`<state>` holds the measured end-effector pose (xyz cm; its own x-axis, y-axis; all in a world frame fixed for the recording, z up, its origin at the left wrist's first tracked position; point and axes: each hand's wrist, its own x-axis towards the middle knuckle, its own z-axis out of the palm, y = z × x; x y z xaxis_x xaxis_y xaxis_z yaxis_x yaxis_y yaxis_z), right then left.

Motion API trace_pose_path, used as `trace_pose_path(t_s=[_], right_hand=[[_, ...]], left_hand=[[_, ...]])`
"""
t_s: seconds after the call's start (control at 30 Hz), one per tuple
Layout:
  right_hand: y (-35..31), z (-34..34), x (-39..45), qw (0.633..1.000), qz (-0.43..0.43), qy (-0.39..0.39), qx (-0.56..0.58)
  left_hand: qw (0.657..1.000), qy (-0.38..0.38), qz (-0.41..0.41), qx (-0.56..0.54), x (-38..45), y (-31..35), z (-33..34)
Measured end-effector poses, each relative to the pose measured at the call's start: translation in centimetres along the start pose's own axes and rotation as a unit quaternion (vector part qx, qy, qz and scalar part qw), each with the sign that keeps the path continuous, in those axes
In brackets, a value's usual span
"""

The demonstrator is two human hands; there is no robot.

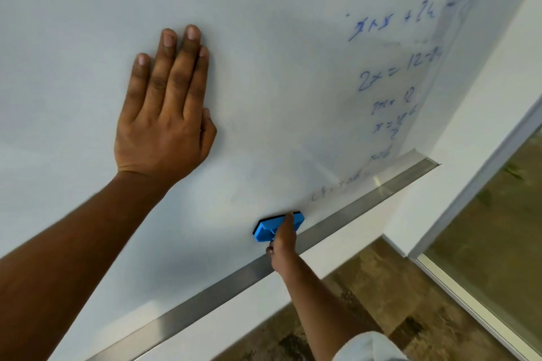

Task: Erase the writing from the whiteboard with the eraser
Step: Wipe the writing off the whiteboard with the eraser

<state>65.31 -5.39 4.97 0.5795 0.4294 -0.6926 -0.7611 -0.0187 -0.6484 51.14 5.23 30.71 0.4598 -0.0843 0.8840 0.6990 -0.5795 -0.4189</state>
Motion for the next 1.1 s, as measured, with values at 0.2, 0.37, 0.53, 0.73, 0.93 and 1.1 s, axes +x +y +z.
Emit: trace_pose_path(t_s=[0.2, 0.37, 0.53, 0.73, 0.93, 1.1], right_hand=[[6.4, 5.2, -4.2, 0.986, -0.159, -0.03, -0.037], [5.1, 3.3, -1.8, 0.998, -0.039, 0.003, 0.039], [4.3, 2.7, -2.6, 0.999, 0.017, -0.018, 0.041], [-4.3, 6.8, -9.4, 0.973, -0.224, 0.006, -0.056], [-15.4, 10.0, -17.5, 0.856, -0.471, 0.007, -0.212], [-13.2, 7.3, -16.4, 0.851, -0.456, 0.056, -0.253]], left_hand=[[1.0, 0.003, 0.0, 0.0, 0.1, 0.1, 0.0], [1.0, 0.005, 0.009, 0.007, 0.0, 0.2, 0.2], [1.0, -0.012, 0.003, -0.007, -0.6, 0.1, 0.2], [0.999, -0.019, 0.011, -0.031, -0.3, -0.1, -0.1], [0.993, -0.083, 0.009, -0.083, 0.2, -0.6, -1.7], [0.993, -0.104, 0.006, -0.058, 2.2, -3.1, -3.3]])
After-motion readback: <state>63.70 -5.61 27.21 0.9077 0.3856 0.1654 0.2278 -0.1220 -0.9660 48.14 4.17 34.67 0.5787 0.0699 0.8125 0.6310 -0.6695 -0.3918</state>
